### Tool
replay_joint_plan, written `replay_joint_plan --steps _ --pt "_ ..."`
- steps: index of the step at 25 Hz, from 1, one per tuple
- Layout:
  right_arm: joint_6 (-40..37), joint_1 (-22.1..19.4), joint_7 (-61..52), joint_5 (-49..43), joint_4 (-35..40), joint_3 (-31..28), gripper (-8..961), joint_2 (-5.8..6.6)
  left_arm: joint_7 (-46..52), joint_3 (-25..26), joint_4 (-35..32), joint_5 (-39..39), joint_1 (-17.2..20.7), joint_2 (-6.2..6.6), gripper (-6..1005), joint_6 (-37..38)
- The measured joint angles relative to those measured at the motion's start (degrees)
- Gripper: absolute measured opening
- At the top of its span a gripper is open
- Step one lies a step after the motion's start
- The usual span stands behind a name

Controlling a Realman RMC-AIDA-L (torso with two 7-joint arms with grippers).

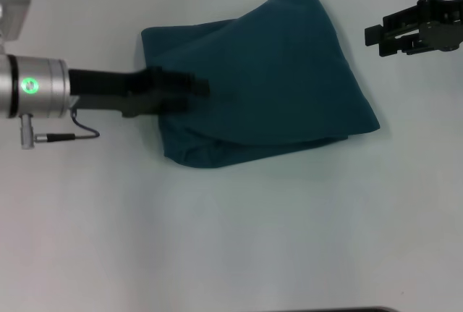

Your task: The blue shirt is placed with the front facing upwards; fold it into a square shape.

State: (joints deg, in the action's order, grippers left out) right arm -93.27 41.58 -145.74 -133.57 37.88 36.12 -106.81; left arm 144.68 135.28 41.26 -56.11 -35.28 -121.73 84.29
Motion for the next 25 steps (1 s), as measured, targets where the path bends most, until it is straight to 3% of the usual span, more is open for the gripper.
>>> replay_joint_plan --steps 6,8,12,15,17,18,22,25 --pt "-0.2 0.5 0.7 0.1 0.0 0.0 493 -0.27 -0.7 1.8 0.3 -5.0 -1.2 0.04 610 1.3" --pt "-0.2 0.6 1.1 0.0 0.0 0.1 493 -0.62 -0.5 0.8 -0.1 -4.6 -2.4 -0.93 610 -1.2" --pt "-0.1 0.5 1.2 0.1 0.0 0.1 494 -0.72 -1.0 -1.8 0.1 -4.4 -2.8 -1.21 611 -4.3" --pt "-0.2 0.3 1.2 0.2 0.0 0.1 494 -0.62 -2.7 -2.8 0.4 -4.4 -2.9 -0.17 615 -4.0" --pt "-0.2 0.3 1.3 0.1 0.0 0.1 494 -0.55 -4.2 -2.9 0.8 -3.1 -3.0 1.64 620 -3.3" --pt "-0.3 0.3 1.3 0.1 0.0 0.1 494 -0.55 -4.2 -2.9 0.8 -3.1 -3.0 1.64 623 -3.3" --pt "-0.3 0.4 1.4 0.0 0.0 0.1 493 -0.53 -3.3 -3.0 1.6 1.9 -3.0 4.16 671 -4.2" --pt "-0.3 0.4 1.4 0.0 0.0 0.1 493 -0.51 -3.0 -3.1 1.5 2.9 -3.0 4.86 717 -4.0"
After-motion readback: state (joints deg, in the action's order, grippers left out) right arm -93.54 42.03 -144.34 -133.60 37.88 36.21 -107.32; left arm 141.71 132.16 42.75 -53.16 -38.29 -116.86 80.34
